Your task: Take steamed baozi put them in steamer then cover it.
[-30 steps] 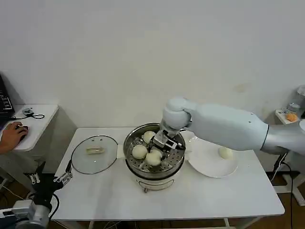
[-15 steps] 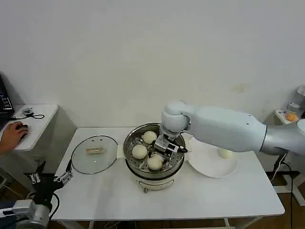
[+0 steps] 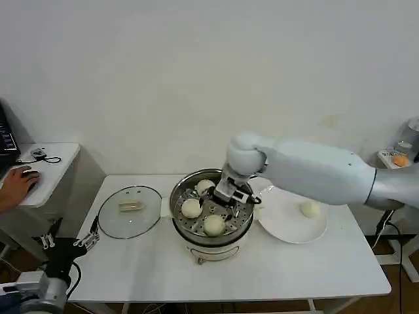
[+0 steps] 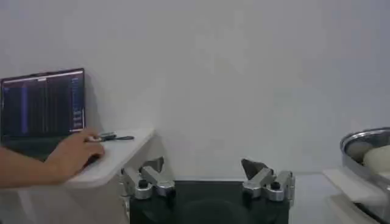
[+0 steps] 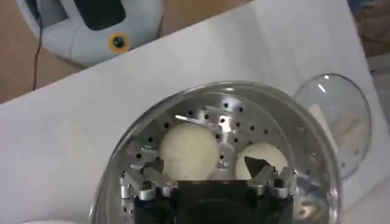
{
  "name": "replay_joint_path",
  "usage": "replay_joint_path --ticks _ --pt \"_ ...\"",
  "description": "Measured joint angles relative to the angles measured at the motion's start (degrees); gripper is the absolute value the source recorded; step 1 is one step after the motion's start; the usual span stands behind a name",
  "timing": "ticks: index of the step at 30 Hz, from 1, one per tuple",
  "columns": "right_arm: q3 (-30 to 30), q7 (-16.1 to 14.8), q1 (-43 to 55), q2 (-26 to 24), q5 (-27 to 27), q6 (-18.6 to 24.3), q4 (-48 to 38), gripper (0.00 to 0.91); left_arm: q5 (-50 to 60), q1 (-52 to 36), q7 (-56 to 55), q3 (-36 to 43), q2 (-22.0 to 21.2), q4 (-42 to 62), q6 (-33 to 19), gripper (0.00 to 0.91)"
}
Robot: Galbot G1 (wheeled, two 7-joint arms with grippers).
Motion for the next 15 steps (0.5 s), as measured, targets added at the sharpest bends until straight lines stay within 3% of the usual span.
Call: replay_joint_path --ticks 8,15 --pt "2.67 2.65 0.93 -5.95 3.78 -7.01 -1.26 0.907 0.28 -0.73 0.39 1.22 0.67 0.12 0.09 0.907" --pt "3.78 3.67 -0.38 -14.14 3.61 -12.60 -2.73 0.907 0.57 -1.41 0.45 2.55 1.21 0.07 0.11 0.907"
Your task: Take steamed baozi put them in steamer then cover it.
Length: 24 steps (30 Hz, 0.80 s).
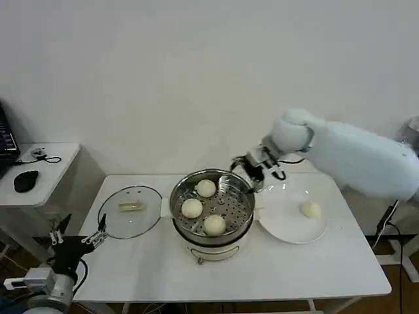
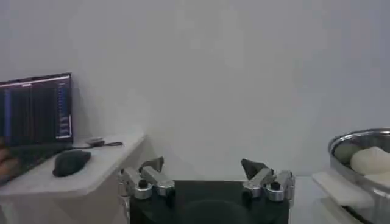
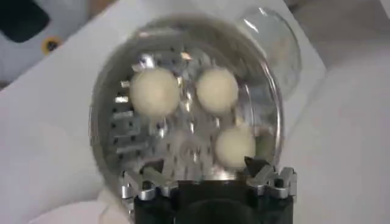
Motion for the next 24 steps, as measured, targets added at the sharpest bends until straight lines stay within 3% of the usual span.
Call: replay_joint_path --ticks 5,11,24 --pt "1.65 0.33 -2.46 -5.48 -2.30 -1.73 -1.88 0.907 0.56 -0.11 0.02 0.98 -0.20 0.00 -0.09 0.907" --pt "5.25 0.69 -6.82 -8.33 -5.74 -2.03 -5.52 0.907 1.26 -0.05 0.10 2.07 -0.36 -0.21 -0.10 0.907" --pt "13.63 0.68 -16.48 -5.12 -13.68 -0.17 -19.26 0.907 1.62 0.48 0.10 1.92 -0.31 0.48 -0.14 0.907"
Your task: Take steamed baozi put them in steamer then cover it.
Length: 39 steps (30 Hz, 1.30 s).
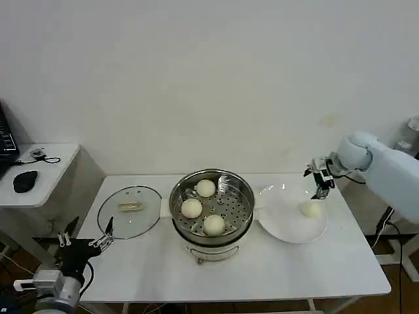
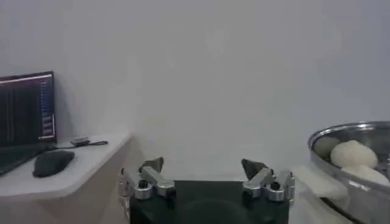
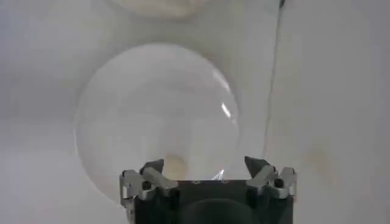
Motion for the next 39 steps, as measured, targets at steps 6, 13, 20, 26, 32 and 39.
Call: replay_joint_path --ticks 6,13,20,26,32,39 --pt "3.96 -0.66 -3.39 3.18 -3.09 1.34 -6.79 0.907 0.00 -0.44 0.00 0.13 0.07 0.70 -0.07 0.907" --pt "7.80 -1.22 -6.45 6.24 -6.04 1.97 -12.48 0.907 -0.20 -0.88 0.00 -0.19 0.51 1.26 -0.06 0.907" --pt "10.89 -1.11 -8.90 8.50 -8.94 2.60 -16.72 0.907 -0.22 -0.66 0.05 -0.66 0.54 1.93 -0.08 0.907" --pt "12.78 -0.82 -9.99 9.85 -10.77 2.94 -19.46 0.887 -0.22 -0.66 0.06 -0.75 0.29 1.93 -0.09 0.907" --pt "14.39 -0.28 -10.94 11.20 -11.84 3.10 -21.83 0.856 -0.15 -0.70 0.10 -0.52 0.03 2.08 -0.12 0.907" --pt "15.71 0.27 -11.40 12.71 -13.12 3.19 -24.07 0.786 -0.15 -0.70 0.09 -0.54 0.05 1.94 -0.12 0.907"
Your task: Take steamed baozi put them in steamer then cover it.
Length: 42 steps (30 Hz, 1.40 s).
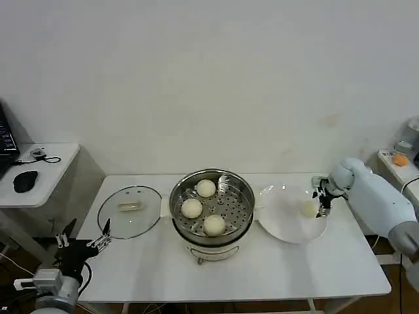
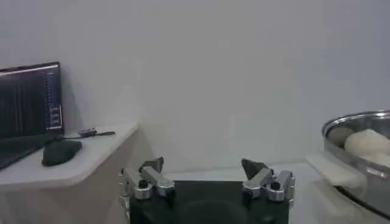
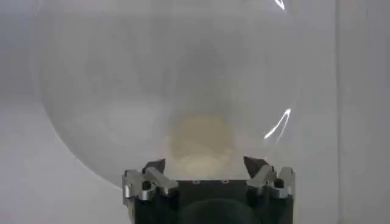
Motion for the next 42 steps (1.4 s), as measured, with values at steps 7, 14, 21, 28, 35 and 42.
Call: replay_joint_path --ticks 7,14,21,28,35,42 --pt "0.99 0.31 -0.47 1.40 -0.77 0.01 -1.90 0.725 0.01 0.06 0.01 0.00 -0.12 0.06 -0.03 0.907" --pt "1.43 0.12 -0.62 1.95 -1.09 -0.19 -2.37 0.605 0.03 0.08 -0.02 0.00 -0.20 -0.18 -0.03 0.907" --pt "1.47 -0.28 -0.20 1.46 -0.74 -0.37 -2.19 0.584 0.05 0.27 -0.06 -0.01 -0.43 -0.67 -0.03 0.907" --pt "0.10 -1.04 1.00 -0.13 1.11 -1.46 0.82 0.584 0.28 0.50 -0.10 0.01 -0.41 -0.94 -0.03 0.907" --pt "-4.87 -1.26 6.33 -3.61 6.08 -4.13 8.87 0.605 0.60 0.13 -0.18 0.47 -0.33 -1.10 0.00 0.907" --pt "-13.19 -0.26 16.49 -6.72 14.62 -8.53 19.76 0.605 0.93 0.00 -0.18 0.93 -0.48 -1.18 0.00 0.907"
